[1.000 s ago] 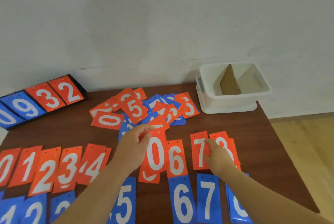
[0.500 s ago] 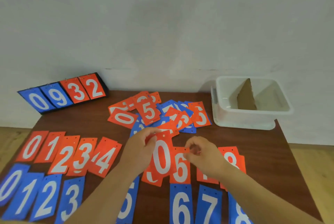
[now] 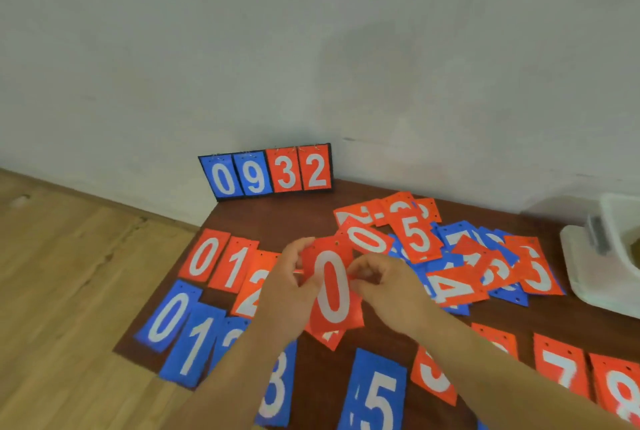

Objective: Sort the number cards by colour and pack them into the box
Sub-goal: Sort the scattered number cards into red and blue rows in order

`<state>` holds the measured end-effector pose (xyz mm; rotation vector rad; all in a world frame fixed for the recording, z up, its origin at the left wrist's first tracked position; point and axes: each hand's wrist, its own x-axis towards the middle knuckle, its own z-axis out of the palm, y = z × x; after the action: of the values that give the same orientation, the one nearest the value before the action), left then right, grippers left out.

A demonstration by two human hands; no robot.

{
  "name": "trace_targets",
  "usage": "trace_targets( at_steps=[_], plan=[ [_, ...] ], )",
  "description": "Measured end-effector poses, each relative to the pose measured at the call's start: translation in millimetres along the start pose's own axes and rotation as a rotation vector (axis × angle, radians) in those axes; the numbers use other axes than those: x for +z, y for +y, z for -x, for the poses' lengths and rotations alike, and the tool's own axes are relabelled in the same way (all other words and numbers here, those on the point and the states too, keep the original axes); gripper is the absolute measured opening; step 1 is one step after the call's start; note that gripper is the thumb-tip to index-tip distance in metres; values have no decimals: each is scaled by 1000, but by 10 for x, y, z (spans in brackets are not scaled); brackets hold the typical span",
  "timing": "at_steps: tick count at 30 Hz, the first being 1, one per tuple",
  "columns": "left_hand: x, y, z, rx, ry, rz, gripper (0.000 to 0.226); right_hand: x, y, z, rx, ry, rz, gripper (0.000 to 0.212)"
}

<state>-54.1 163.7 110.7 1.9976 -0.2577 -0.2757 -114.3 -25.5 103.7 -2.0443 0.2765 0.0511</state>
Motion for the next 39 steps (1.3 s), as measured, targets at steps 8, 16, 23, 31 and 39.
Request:
trace_targets(
  at_steps=[8,16,23,31,39],
  plan=[
    [-1481,-914,-558,-104,83,-168,54,1334,-696,-906,42,-37,100,23],
    [-2196,-1768,-1316,-244,157,-276,42,1613,-698,-1426,98,-57,409,35],
    [-2128,-2456,-1766,-293,48,-399,45,1656,-457,-1633,243,-56,485,35],
    [-2010,-2375,-1707,-264,40,-728,50,1499,-313,-1564,319,-26,510,37],
    [-1143,-1474,-1347,5,-81,-752,56,667,-140,-891,319,105,499,46]
  ],
)
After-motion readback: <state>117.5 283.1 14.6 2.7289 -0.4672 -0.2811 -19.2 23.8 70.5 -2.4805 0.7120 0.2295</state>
